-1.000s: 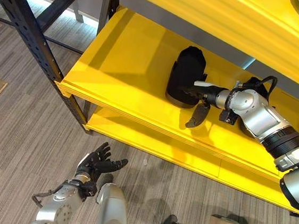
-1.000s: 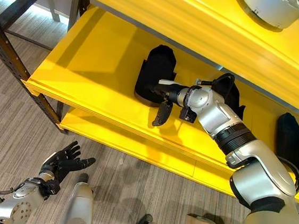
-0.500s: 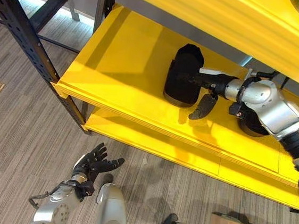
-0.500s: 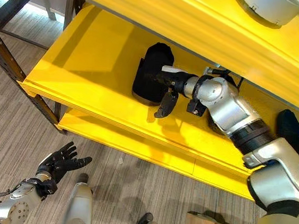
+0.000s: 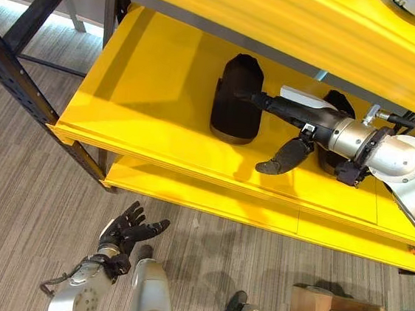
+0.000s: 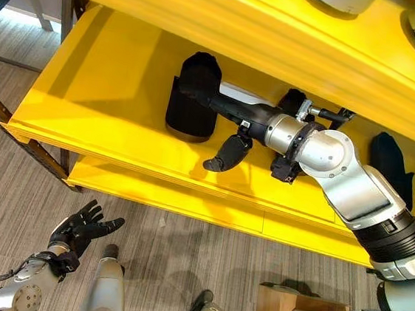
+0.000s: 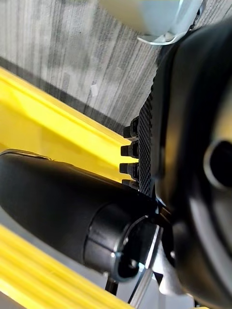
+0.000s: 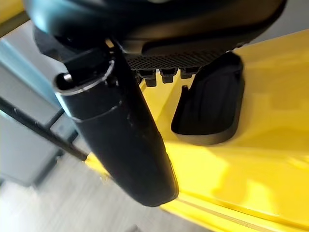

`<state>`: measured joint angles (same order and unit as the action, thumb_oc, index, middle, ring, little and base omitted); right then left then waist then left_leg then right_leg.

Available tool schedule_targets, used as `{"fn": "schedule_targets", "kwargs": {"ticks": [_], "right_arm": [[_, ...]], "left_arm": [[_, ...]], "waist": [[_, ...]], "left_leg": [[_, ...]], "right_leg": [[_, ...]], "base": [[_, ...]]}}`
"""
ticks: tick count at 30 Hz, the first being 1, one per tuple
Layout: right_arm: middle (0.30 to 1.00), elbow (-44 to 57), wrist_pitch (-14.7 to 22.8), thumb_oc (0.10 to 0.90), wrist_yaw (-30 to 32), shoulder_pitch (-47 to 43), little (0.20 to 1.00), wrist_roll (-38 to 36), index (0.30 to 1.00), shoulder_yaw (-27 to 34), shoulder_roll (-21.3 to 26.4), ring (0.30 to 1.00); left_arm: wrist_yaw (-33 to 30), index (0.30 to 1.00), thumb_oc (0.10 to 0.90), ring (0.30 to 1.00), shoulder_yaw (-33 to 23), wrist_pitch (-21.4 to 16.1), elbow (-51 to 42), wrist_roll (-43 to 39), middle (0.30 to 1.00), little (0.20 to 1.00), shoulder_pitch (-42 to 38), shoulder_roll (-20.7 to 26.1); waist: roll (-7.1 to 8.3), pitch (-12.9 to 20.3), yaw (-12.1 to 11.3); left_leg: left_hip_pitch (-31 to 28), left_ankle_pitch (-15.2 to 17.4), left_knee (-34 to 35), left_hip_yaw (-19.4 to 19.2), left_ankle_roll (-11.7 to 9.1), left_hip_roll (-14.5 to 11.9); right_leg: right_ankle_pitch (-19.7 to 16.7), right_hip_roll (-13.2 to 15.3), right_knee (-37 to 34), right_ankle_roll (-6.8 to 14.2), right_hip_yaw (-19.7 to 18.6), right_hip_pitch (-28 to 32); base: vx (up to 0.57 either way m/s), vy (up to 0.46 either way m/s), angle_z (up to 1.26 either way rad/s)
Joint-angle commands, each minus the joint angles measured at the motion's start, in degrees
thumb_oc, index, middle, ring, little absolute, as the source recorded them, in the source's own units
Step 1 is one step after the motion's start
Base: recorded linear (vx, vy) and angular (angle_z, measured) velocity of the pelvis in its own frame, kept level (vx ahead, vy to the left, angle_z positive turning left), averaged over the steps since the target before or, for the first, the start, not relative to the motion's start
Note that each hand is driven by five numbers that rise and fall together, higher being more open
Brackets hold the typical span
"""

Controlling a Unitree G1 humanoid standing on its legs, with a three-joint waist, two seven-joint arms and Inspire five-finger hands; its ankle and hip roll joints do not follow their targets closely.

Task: Move parts from the plastic box to the shelf.

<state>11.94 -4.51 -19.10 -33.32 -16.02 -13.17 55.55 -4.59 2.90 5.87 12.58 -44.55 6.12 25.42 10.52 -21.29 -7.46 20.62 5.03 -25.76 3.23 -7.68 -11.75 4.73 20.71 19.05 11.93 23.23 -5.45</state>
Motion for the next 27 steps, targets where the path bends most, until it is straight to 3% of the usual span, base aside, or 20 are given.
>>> {"fn": "schedule_targets", "kwargs": {"ticks": [1, 5, 10, 14, 21, 27], "right_arm": [[1.0, 1.03, 5.81, 0.9, 6.27, -3.04, 1.0, -3.37, 1.0, 5.49, 1.45, 1.0], [1.0, 1.54, 6.95, 0.9, 6.96, 9.9, 1.0, -5.53, 1.0, 12.97, -5.4, 1.0], [1.0, 3.1, 8.57, 0.9, 6.93, 20.53, 1.0, -5.85, 1.0, 17.15, -13.38, 1.0], [1.0, 4.38, 11.13, 0.9, 8.67, 32.74, 1.0, -8.32, 1.0, 21.77, -24.06, 1.0], [1.0, 5.73, 11.39, 0.9, 7.86, 46.58, 1.0, -4.18, 1.0, 25.6, -30.36, 1.0], [1.0, 4.35, 11.59, 0.9, 9.71, 52.35, 1.0, -4.35, 1.0, 27.77, -35.68, 1.0]], "left_arm": [[0.49, 1.0, 0.9, 1.0, -0.33, -3.79, -3.97, 0.71, 1.0, 1.0, 1.26, 1.41], [0.57, 1.0, 0.9, 1.0, 0.48, -4.09, -3.72, 1.05, 1.0, 1.0, 1.9, 0.27], [0.68, 1.0, 0.9, 1.0, 0.35, -3.97, -3.17, 1.52, 1.0, 1.0, 2.95, -1.13], [0.37, 1.0, 0.9, 1.0, -0.44, -4.4, -1.9, 2.5, 1.0, 1.0, 4.92, -1.65], [2.05, 1.0, 0.9, 1.0, -2.39, -4.44, -0.91, 5.7, 1.0, 1.0, 9.06, -3.04], [2.45, 1.0, 0.9, 1.0, -3.31, -5.78, -0.96, 7.76, 1.0, 1.0, 11.03, -4.68]], "waist": [[1.16, 4.78, 1.82], [1.0, 4.73, 2.51], [0.56, 5.01, 3.61], [-0.16, 5.24, 5.42], [-1.1, 6.93, 8.75], [-3.96, 8.81, 11.37]], "left_leg": [[1.86, 1.5, -2.66, 0.53, 0.82, -4.28], [1.48, 1.26, -2.21, 0.44, 0.79, -4.51], [1.03, 0.75, -1.37, 0.39, 0.65, -4.81], [0.18, 0.68, -0.91, -0.09, 0.57, -5.35], [-2.34, -0.31, 1.59, -1.4, 0.22, -6.24], [-6.72, -3.32, 8.05, -4.06, -0.43, -7.39]], "right_leg": [[-1.9, -0.98, -2.91, 0.15, -4.38, 5.42], [-1.66, -1.13, -2.83, 0.24, -4.2, 5.52], [-1.44, -1.24, -3.25, 0.47, -4.11, 5.69], [-1.26, -1.57, -3.47, 0.73, -4.36, 5.98], [-1.29, -2.0, -4.72, 1.05, -5.03, 6.37], [-1.2, -2.92, -6.97, 0.92, -6.7, 6.64]], "base": [[-0.02, 0.006, -0.06], [0.0, 0.001, -0.02], [-0.01, 0.003, -0.04], [0.0, 0.0, 0.0], [0.01, 0.012, -0.11], [0.0, 0.015, -0.24]]}}
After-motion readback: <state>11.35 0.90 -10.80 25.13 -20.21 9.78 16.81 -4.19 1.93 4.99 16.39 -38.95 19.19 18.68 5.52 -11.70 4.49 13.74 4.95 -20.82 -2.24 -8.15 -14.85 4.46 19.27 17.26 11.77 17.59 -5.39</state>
